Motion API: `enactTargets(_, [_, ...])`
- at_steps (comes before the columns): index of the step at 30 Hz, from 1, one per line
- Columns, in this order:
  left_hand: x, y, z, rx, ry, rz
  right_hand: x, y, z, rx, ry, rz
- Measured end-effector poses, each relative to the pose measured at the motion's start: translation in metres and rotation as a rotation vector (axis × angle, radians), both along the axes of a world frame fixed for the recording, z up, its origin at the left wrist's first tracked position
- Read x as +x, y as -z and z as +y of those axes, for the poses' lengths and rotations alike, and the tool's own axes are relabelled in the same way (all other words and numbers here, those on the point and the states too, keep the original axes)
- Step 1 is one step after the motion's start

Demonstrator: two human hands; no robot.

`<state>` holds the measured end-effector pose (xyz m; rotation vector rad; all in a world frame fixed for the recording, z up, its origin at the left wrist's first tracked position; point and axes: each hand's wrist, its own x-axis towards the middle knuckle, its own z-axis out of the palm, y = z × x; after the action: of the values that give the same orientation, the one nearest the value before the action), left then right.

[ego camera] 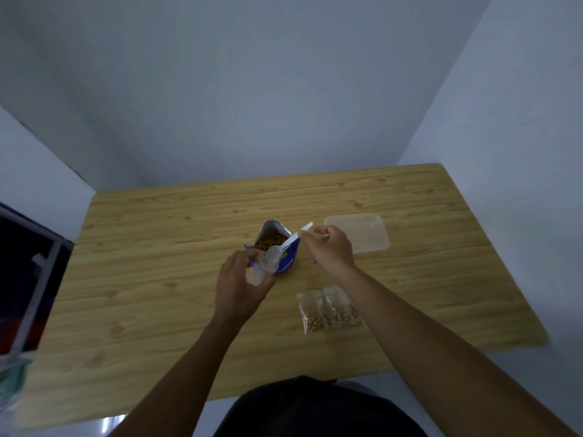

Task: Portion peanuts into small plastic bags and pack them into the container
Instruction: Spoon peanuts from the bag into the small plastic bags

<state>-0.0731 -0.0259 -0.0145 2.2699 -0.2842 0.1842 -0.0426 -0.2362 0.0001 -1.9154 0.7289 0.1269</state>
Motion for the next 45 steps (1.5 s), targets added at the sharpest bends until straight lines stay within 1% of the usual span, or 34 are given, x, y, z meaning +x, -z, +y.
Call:
enactTargets(3, [0.007,-0.001,0.010,-0.012,-0.006,-0.016,0.015,-0.003,0.009,-0.070,-0.037,-0.047])
enactTargets(7, [0.016,0.000,0.014,-0.011,0.036,0.092,0.024,-0.010,0.017,-0.186,-0.132,-0.166])
enactTargets(11, [0.022,0.004,0.020,-0.017,0.068,0.145,0.029,-0.027,0.016,-0.322,-0.351,-0.414])
enactTargets(13, [0.024,0.005,0.023,-0.023,0.072,0.153,0.032,-0.032,0.012,-0.458,-0.508,-0.504])
enactTargets(14, [0.025,0.005,0.024,-0.028,0.075,0.153,0.033,-0.033,0.011,-0.533,-0.591,-0.513])
enactTargets(16, [0.027,0.005,0.028,-0.028,0.092,0.147,0.034,-0.033,0.013,-0.646,-0.727,-0.468])
enactTargets(18, [0.029,0.005,0.031,-0.022,0.113,0.149,0.032,-0.029,0.016,-0.680,-0.779,-0.388])
enactTargets(20, [0.029,0.006,0.032,-0.024,0.119,0.153,0.030,-0.021,0.018,-0.654,-0.705,-0.339])
enactTargets(23, [0.028,0.006,0.034,-0.038,0.121,0.159,0.030,-0.015,0.017,-0.524,-0.508,-0.293])
enactTargets(26, [0.029,0.009,0.038,-0.038,0.129,0.151,0.033,-0.016,0.013,-0.431,-0.391,-0.235])
enactTargets(33, [0.027,0.007,0.037,-0.080,0.121,0.166,0.023,0.000,0.020,-0.265,-0.301,-0.224])
enactTargets(37, [0.028,0.008,0.037,-0.082,0.121,0.194,0.025,-0.005,0.020,-0.226,-0.240,-0.217])
enactTargets(40, [0.028,0.009,0.036,-0.081,0.116,0.196,0.021,-0.003,0.024,-0.216,-0.263,-0.219])
enactTargets(45, [0.027,0.008,0.036,-0.080,0.106,0.189,0.019,0.002,0.028,-0.147,-0.200,-0.140])
